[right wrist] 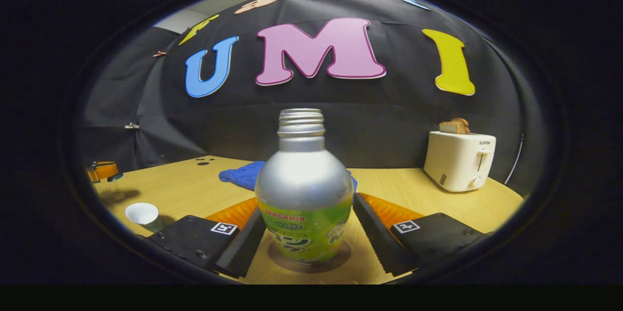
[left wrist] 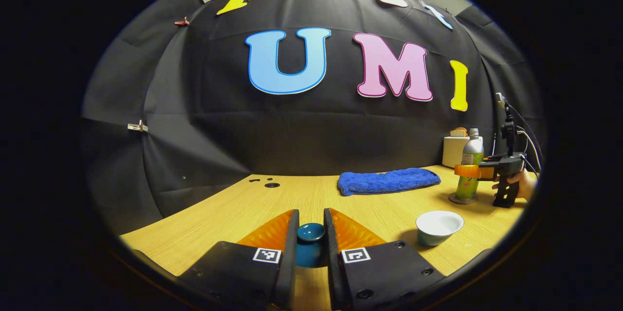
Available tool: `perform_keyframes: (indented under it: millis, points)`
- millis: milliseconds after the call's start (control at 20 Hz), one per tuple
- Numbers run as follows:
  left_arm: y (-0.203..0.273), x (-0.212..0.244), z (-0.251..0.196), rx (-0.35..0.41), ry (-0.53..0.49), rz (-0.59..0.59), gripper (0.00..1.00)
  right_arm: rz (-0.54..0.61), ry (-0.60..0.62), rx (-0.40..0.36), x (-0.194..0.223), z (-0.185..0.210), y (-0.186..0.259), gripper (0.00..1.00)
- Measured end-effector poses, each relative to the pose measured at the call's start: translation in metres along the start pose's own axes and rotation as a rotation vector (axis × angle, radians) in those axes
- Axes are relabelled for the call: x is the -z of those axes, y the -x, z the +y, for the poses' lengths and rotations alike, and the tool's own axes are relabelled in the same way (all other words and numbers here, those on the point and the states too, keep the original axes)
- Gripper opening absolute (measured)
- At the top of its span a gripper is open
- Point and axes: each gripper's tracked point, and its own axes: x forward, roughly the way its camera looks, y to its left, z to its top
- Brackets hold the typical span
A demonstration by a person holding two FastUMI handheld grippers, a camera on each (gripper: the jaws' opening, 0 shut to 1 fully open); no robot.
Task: Open the teacup lid with one hand, grasp the water bottle and pour water into the teacup with the other hand; after pouring, place the water bottle on the coaster and then close the teacup lid.
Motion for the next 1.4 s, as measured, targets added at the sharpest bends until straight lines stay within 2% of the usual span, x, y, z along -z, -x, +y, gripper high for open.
perform_keyframes:
  millis: [100, 150, 200, 450, 650, 950, 1200, 1400]
  points:
    - [0.000, 0.000, 0.001, -0.007, 0.000, 0.001, 0.32, 0.018, -0.007, 0.011, 0.003, -0.002, 0.006, 0.99]
    - [0.000, 0.000, 0.000, -0.009, 0.000, 0.001, 0.31, 0.010, -0.008, 0.020, 0.000, -0.003, 0.008, 0.94]
    - [0.001, 0.000, 0.000, -0.009, 0.000, 0.001, 0.31, 0.009, -0.006, 0.023, -0.002, -0.003, 0.011, 1.00]
    - [0.001, 0.000, 0.001, -0.018, 0.000, 0.002, 0.31, 0.017, -0.073, -0.005, -0.009, 0.007, 0.031, 0.99]
    - [0.001, 0.000, 0.001, -0.023, 0.002, 0.002, 0.31, 0.030, -0.069, 0.025, -0.001, 0.002, 0.043, 0.99]
    - [0.001, 0.001, 0.003, -0.044, 0.004, 0.001, 0.31, 0.022, -0.099, 0.016, -0.012, 0.001, 0.084, 1.00]
    - [0.002, 0.000, 0.002, -0.036, 0.004, 0.001, 0.31, -0.027, -0.030, 0.088, -0.029, -0.030, 0.139, 0.99]
    - [0.007, -0.001, -0.010, -0.018, 0.003, -0.005, 0.31, -0.052, -0.041, 0.134, -0.029, -0.054, 0.173, 0.99]
